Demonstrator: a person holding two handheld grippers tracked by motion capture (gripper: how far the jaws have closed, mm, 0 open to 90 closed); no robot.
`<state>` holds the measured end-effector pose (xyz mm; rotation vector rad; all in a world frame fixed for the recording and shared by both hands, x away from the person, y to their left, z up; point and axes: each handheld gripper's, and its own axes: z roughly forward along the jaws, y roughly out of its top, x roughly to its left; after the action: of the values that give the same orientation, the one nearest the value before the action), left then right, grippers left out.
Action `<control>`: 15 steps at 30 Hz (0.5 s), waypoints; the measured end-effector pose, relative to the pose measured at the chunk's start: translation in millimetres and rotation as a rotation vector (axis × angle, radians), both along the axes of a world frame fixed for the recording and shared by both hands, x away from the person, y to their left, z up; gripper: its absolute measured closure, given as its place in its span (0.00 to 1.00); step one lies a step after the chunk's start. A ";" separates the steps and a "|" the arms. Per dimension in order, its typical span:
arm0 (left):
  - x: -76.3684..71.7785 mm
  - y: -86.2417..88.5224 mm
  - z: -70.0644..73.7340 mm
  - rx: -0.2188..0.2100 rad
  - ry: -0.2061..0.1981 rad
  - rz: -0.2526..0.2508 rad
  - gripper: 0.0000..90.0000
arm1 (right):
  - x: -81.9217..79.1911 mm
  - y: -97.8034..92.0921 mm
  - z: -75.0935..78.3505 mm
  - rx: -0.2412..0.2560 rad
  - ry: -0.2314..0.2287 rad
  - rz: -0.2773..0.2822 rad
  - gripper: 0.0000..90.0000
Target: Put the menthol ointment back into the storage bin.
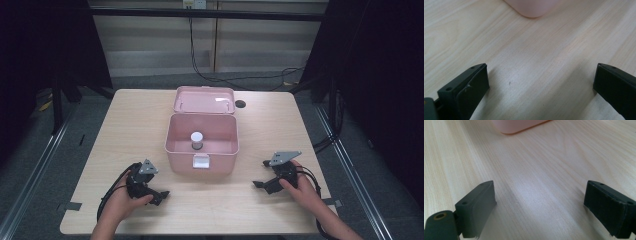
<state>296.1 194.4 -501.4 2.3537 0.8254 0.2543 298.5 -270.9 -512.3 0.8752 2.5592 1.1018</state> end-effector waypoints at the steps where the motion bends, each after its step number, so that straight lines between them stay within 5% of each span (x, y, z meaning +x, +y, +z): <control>1: -0.5 1.4 -0.7 -0.008 -0.004 -0.006 0.00 | 0.0 0.0 0.0 0.000 0.000 0.000 0.11; 15: -1.4 7.9 -6.3 -0.063 -0.059 -0.026 0.00 | 0.0 0.0 0.0 0.000 0.000 0.000 0.11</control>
<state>294.8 202.2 -507.7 2.2850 0.7638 0.2816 298.5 -270.9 -512.3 0.8752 2.5591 1.1018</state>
